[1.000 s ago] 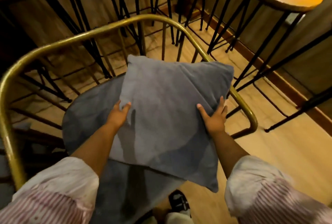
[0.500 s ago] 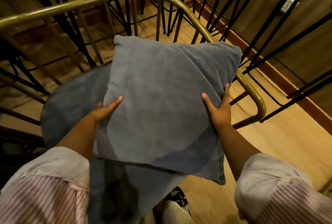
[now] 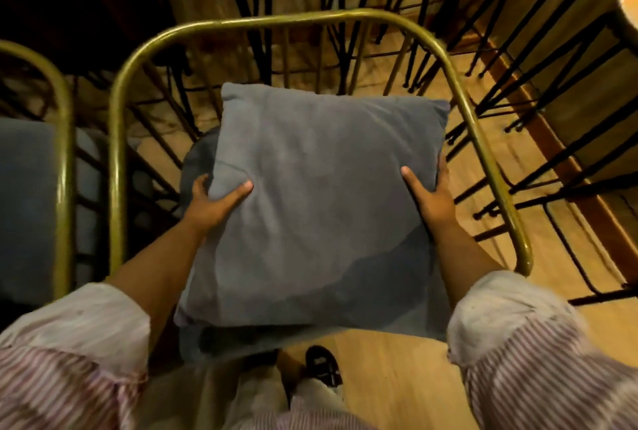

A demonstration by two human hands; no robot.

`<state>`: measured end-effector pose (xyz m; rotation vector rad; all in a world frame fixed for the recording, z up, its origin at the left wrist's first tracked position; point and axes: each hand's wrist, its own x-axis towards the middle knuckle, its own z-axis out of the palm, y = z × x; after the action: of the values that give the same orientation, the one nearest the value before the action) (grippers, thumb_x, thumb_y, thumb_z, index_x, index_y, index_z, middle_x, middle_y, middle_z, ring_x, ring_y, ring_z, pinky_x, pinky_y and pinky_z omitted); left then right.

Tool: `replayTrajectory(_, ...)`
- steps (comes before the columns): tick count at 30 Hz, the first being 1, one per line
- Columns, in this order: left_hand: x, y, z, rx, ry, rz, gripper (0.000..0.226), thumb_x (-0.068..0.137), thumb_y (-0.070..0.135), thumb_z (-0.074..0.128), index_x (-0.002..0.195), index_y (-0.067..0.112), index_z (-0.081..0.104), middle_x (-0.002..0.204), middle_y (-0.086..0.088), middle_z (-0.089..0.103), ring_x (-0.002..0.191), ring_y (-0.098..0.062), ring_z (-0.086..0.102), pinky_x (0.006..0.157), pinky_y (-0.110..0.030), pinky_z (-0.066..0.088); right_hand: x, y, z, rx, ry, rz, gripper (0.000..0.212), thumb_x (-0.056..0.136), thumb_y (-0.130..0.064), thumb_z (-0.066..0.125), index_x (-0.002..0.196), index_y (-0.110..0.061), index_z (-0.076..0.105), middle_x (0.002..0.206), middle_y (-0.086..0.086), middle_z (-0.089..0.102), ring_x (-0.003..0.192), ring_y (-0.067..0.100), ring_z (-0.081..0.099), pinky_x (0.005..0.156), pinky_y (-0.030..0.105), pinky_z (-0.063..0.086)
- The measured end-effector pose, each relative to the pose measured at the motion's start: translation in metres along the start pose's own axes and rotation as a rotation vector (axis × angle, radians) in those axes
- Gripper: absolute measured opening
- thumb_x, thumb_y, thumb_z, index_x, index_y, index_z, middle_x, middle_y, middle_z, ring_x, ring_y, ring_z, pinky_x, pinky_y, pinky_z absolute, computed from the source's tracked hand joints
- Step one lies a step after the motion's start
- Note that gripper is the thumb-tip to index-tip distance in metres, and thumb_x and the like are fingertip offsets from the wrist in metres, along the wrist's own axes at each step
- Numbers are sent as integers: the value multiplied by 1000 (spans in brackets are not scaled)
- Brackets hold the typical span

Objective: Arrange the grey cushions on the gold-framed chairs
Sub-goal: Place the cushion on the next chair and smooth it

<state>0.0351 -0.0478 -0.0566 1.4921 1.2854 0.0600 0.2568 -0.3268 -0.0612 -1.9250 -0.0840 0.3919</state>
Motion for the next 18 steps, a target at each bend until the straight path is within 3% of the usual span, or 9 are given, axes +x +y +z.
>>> replayTrajectory(4, -20, -21, 1, 78, -37, -19, 101, 70, 53, 73, 151, 31, 16, 155, -5, 32, 138, -33, 38, 113, -46, 34, 17, 4, 3, -38, -144, -4, 92, 73, -50, 74, 149, -34, 24, 152, -6, 37, 135, 17, 40, 104, 27, 36)
replayTrajectory(10, -29, -64, 20, 172, -7, -81, 100, 67, 66, 68, 149, 41, 16, 154, -8, 35, 135, -40, 39, 110, -51, 34, 25, 31, 6, -82, -241, -4, 97, 68, -56, 75, 147, -39, 23, 154, -8, 32, 138, 17, 37, 113, 40, 35)
replayTrajectory(15, -39, -85, 34, 168, -53, -120, 125, 40, 81, 63, 148, 44, 12, 155, -4, 34, 136, -37, 40, 112, -51, 34, 22, 52, 4, -109, -266, 70, 108, 53, -72, 73, 145, -46, 22, 154, -7, 33, 138, 21, 37, 112, 45, 35)
replayTrajectory(18, -40, -96, 41, 174, -57, -140, 127, 37, 82, 61, 148, 45, 11, 156, -3, 31, 138, -37, 37, 114, -51, 32, 23, 61, 4, -153, -293, 107, 107, 57, -72, 70, 146, -47, 17, 155, -4, 32, 138, 23, 37, 112, 44, 35)
